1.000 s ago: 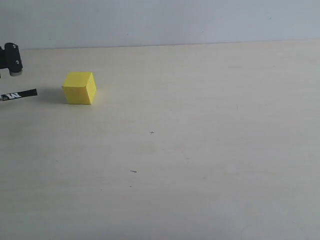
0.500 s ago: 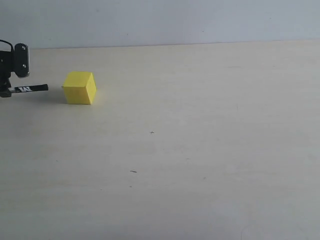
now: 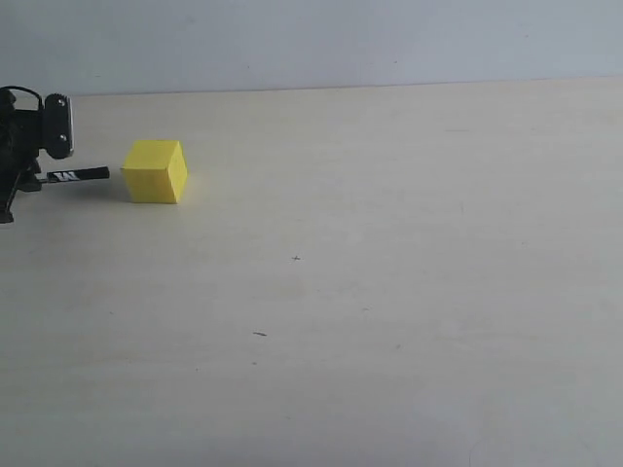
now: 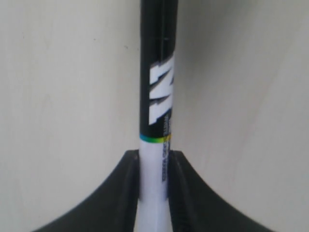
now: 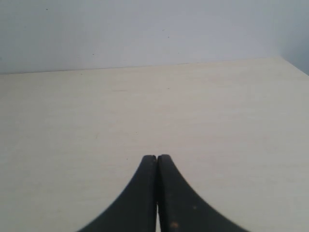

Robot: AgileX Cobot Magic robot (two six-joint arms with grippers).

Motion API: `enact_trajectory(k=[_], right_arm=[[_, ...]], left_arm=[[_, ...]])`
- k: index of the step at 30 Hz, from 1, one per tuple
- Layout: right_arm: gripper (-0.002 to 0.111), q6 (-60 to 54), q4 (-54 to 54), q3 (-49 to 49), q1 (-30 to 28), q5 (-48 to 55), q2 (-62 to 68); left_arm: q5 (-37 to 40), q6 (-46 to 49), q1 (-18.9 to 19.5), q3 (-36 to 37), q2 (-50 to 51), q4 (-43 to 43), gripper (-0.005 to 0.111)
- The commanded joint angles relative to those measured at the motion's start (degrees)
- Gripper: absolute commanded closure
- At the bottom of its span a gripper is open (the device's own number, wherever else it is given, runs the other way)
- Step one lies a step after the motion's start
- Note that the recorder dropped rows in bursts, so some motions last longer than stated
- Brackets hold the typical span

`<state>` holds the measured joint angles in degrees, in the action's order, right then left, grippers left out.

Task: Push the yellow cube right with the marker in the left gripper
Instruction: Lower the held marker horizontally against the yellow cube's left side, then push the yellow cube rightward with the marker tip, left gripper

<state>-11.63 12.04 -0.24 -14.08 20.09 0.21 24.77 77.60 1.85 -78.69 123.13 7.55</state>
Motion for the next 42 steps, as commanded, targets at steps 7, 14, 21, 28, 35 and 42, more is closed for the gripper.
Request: enact_trajectory(k=[7,14,21,28,35,42], right_arm=[[0.108,-0.06,-0.05,0.24,0.12,-0.15,-0.21],[0.108,-0.06,-0.05,0.24,0.12,-0.15,-0.21],[0.108,-0.06,-0.05,0.24,0.12,-0.15,-0.21],[0.108,-0.06,-0.05,0.24,0.12,-0.15,-0.21],[0.108,-0.06,-0.05,0.24,0.12,-0.15,-0.21],[0.108,-0.06,-0.05,0.24,0.12,-0.15,-0.21]], left_arm=[[1.26,-0.39,-12.59,0.08,-0.54,-0.25,0.107],[4.09,-7.88,-10.11,0.08,-3.21,3.19,0.107],[10.42,-8.55,-8.14,0.08,-4.04,3.19,0.107],[6.91,-11.01,-12.94,0.08,-3.41,3.19,0.107],[3.28,-12.92,-20.73,-0.07,-2.51,6.05,0.107],[8.17,-27.05,-18.55,-0.76,-3.23,18.16,0.107]])
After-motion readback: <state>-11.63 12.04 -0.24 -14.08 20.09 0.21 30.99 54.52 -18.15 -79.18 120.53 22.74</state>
